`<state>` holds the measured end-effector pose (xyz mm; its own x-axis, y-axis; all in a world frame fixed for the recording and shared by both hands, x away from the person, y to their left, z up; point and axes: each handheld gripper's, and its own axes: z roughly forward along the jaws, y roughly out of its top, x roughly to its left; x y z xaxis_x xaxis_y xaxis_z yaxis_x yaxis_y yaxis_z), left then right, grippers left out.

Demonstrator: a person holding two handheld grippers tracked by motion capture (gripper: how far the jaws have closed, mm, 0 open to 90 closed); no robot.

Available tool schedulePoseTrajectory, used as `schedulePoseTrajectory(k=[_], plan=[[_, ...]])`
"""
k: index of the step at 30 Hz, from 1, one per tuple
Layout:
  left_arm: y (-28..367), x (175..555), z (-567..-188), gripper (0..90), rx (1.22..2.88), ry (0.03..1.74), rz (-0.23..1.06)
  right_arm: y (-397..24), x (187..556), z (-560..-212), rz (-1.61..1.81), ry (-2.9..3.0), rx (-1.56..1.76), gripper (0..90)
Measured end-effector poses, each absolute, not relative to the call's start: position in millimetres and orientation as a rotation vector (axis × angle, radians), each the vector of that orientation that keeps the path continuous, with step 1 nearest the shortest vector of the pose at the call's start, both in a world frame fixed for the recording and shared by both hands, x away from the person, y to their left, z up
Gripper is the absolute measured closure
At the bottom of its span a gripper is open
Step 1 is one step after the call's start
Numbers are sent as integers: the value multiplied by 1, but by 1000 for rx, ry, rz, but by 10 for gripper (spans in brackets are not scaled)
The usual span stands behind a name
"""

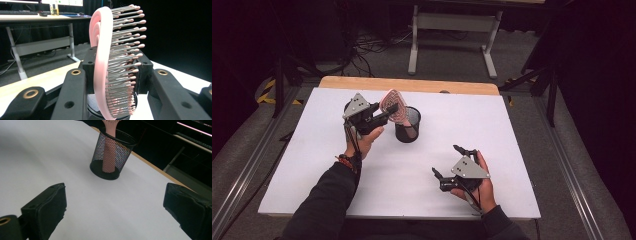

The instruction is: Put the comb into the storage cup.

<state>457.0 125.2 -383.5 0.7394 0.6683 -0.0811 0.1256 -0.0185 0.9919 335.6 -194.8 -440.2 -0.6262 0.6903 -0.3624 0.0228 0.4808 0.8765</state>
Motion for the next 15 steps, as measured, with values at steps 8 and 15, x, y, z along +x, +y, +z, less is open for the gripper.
schedulePoseTrajectory(k=[8,15], plan=[[126,459,-387,632,1557,665,494,-195,336,-440,1171,2001,591,54],[129,461,-390,626,1538,700,496,-194,336,-441,1171,2010,585,54]])
